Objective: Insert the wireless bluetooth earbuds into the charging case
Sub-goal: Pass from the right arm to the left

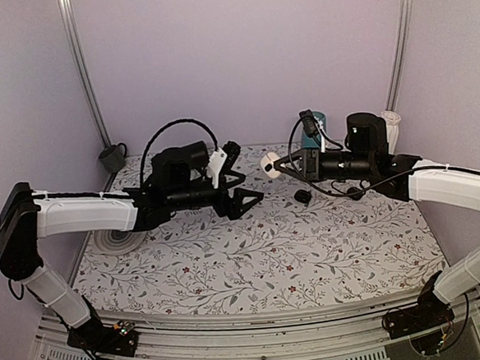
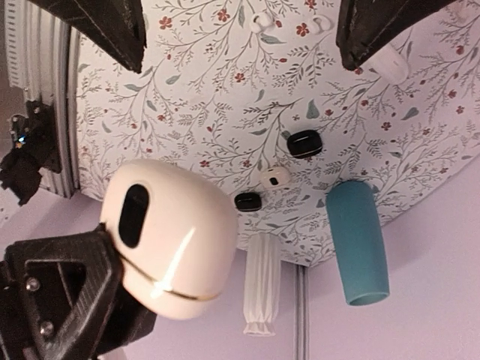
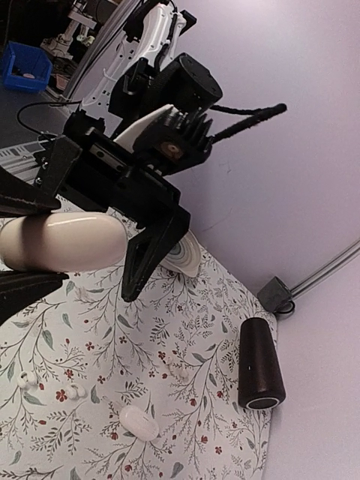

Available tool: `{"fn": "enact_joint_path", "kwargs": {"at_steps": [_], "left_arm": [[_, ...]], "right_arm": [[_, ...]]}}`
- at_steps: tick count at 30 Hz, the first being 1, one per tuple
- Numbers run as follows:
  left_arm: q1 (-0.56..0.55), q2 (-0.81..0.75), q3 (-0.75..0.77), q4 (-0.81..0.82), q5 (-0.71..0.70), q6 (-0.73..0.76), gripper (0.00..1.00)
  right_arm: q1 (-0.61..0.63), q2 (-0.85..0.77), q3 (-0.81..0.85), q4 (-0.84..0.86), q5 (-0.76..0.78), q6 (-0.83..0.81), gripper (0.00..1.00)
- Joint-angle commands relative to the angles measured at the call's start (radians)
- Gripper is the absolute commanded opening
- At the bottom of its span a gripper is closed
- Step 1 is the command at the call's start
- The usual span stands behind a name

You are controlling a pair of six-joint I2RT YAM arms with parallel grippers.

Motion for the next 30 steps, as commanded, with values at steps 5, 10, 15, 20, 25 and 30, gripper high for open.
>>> {"fn": "enact_joint_path", "kwargs": {"at_steps": [5, 10, 15, 20, 25, 30], "left_arm": [[0.072, -0.033, -0.017, 0.141, 0.443, -0.242, 0.83], [0.087, -0.007, -0.020, 0.265, 0.549, -0.390, 0.76], [0.089, -0.004, -0.032, 0.379, 0.554, -0.506, 0.67], [0.090, -0.009, -0.039, 0.417, 0.528, -0.549, 0.60], [0.090, -0.017, -0.026, 0.440, 0.556, -0.562, 0.48], [0.086, -0.044, -0.013, 0.409, 0.597, -0.505, 0.41]], "right_arm": [[-0.003, -0.097, -0.013, -0.061, -0.015, -0.100, 0.04], [0.004, -0.095, -0.016, -0.014, -0.103, -0.121, 0.04], [0.009, -0.084, 0.013, 0.002, -0.196, -0.171, 0.03], [0.016, -0.082, 0.002, 0.090, -0.257, -0.162, 0.04], [0.021, -0.055, 0.032, 0.069, -0.325, -0.189, 0.04], [0.020, -0.036, 0.069, -0.003, -0.351, -0.231, 0.04]]}}
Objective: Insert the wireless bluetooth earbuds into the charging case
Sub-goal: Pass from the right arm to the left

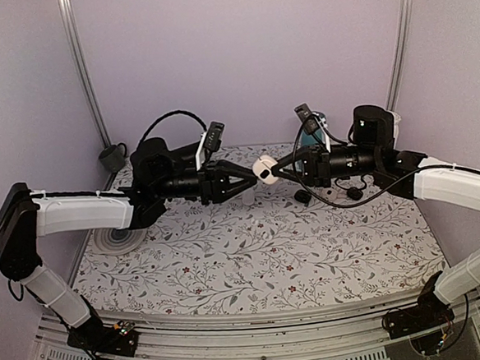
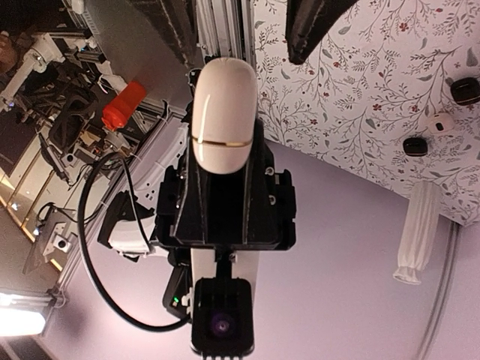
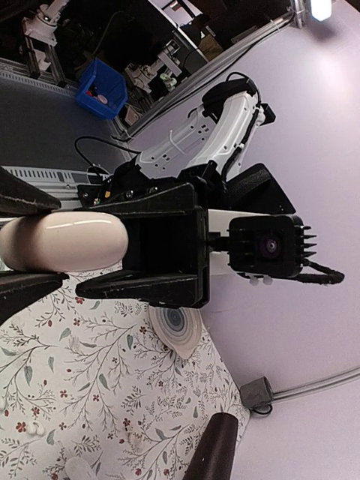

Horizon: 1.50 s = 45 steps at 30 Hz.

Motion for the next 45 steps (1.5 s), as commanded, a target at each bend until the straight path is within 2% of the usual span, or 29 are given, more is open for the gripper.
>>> {"fn": "enact_joint_path", "kwargs": {"at_steps": [1, 4, 13, 21, 31, 37, 45], "left_arm": [[0.007, -0.035, 0.025, -0.021, 0.049, 0.060, 0.39], [0.006, -0.035, 0.061, -0.090, 0.069, 0.114, 0.35], [-0.011, -0.044, 0.127, -0.186, 0.110, 0.174, 0.32], [-0.041, -0.045, 0.186, -0.359, 0.094, 0.289, 0.29], [-0.054, -0.045, 0.188, -0.389, 0.099, 0.309, 0.26], [-0.058, -0.029, 0.201, -0.401, 0.112, 0.309, 0.20], [-0.062, -0.015, 0.210, -0.402, 0.128, 0.308, 0.19]], "right_arm": [[0.006, 0.011, 0.055, -0.038, -0.058, -0.050, 0.04], [0.007, 0.009, 0.072, -0.073, -0.051, -0.067, 0.04], [0.008, 0.010, 0.095, -0.151, -0.042, -0.125, 0.04], [0.006, 0.030, 0.133, -0.187, -0.062, -0.154, 0.04], [0.008, 0.054, 0.148, -0.211, -0.054, -0.181, 0.04], [0.011, 0.059, 0.147, -0.206, -0.048, -0.173, 0.04], [0.015, 0.065, 0.141, -0.210, -0.040, -0.172, 0.04]]}}
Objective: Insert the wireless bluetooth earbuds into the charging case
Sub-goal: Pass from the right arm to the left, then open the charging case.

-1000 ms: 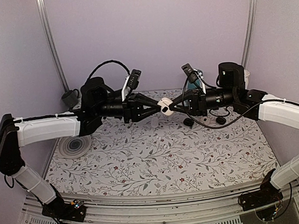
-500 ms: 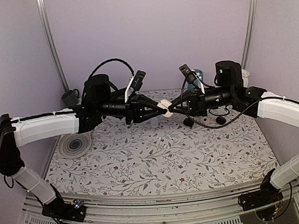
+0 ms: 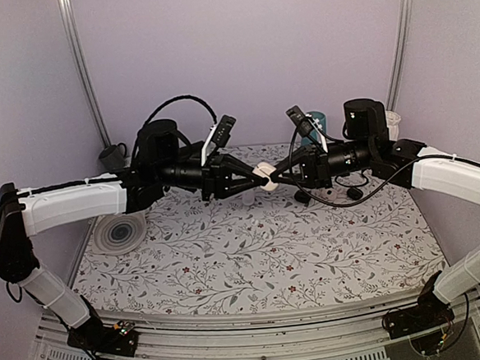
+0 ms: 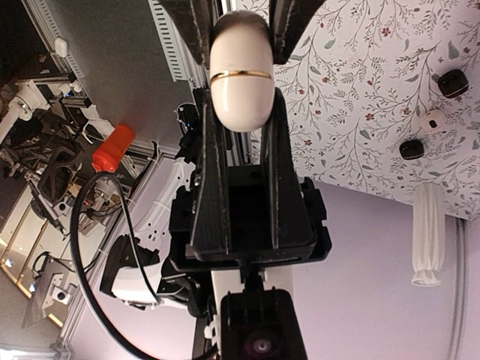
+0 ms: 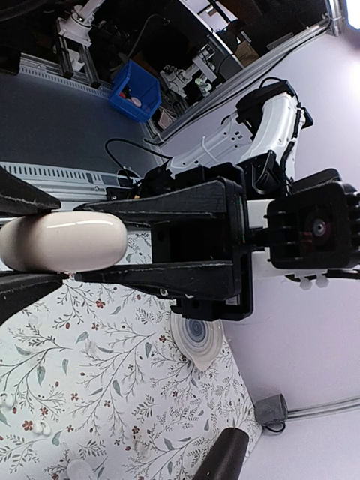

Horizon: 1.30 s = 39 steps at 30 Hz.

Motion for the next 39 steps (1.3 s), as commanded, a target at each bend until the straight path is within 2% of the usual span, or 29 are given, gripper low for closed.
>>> {"fn": "enact_joint_path", "kwargs": {"at_steps": [1, 4, 13, 15, 17, 19, 21, 23, 28, 30, 39], "left_arm": [[-0.034, 0.011, 0.035, 0.011, 0.048, 0.012, 0.21], [-0.034, 0.013, 0.037, 0.011, 0.046, 0.006, 0.27], [-0.036, 0.010, 0.034, 0.007, 0.047, 0.009, 0.23], [-0.037, 0.013, 0.038, 0.003, 0.050, 0.010, 0.18], [-0.038, 0.012, 0.036, 0.002, 0.047, 0.013, 0.07], [-0.038, 0.010, 0.032, 0.003, 0.040, 0.018, 0.00], [-0.038, -0.001, 0.023, 0.008, 0.024, 0.025, 0.00], [-0.037, -0.018, 0.000, 0.043, 0.005, 0.020, 0.00], [-0.028, -0.063, -0.103, 0.231, -0.031, -0.058, 0.00], [-0.025, -0.076, -0.124, 0.282, -0.030, -0.082, 0.00], [-0.024, -0.110, -0.160, 0.327, -0.039, -0.090, 0.00]], "right_arm": [[0.010, 0.024, 0.027, 0.014, 0.029, -0.006, 0.04], [0.013, 0.025, 0.027, 0.014, 0.031, -0.008, 0.04], [0.013, 0.025, 0.026, 0.003, 0.038, -0.014, 0.04], [0.014, 0.028, 0.029, 0.002, 0.038, -0.011, 0.04], [0.014, 0.031, 0.033, 0.002, 0.043, -0.007, 0.05], [0.014, 0.032, 0.036, 0.005, 0.051, -0.001, 0.12], [0.015, 0.031, 0.038, 0.010, 0.068, 0.007, 0.20], [0.014, 0.028, 0.029, 0.024, 0.083, 0.016, 0.33], [0.014, 0.005, -0.013, 0.090, 0.156, 0.071, 0.47], [0.014, 0.001, -0.020, 0.092, 0.189, 0.086, 0.48], [-0.008, -0.010, -0.043, 0.103, 0.247, 0.134, 0.53]]}}
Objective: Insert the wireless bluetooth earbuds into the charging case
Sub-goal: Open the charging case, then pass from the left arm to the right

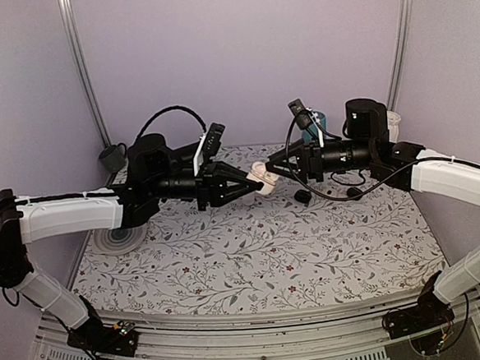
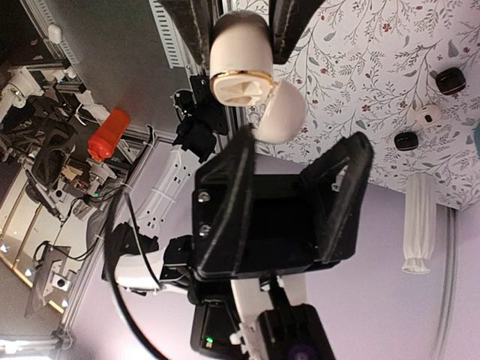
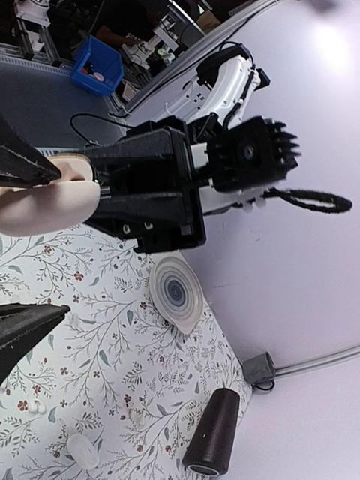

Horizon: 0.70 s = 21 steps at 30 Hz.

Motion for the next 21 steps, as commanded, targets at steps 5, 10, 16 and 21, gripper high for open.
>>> {"fn": "enact_joint_path", "kwargs": {"at_steps": [5, 10, 16, 21], "left_arm": [[-0.012, -0.064, -0.022, 0.122, 0.009, -0.008, 0.00], [-0.011, -0.065, -0.030, 0.122, -0.047, 0.003, 0.00], [-0.007, -0.084, -0.062, 0.128, -0.177, 0.032, 0.00], [0.015, -0.121, -0.113, 0.153, -0.257, 0.036, 0.00]], "right_arm": [[-0.020, -0.022, -0.031, 0.030, 0.082, 0.063, 0.58], [-0.019, -0.035, -0.041, 0.072, 0.029, 0.089, 0.65], [-0.015, -0.050, -0.075, 0.156, 0.003, 0.173, 0.67], [-0.011, -0.060, -0.129, 0.223, 0.064, 0.226, 0.68]]}}
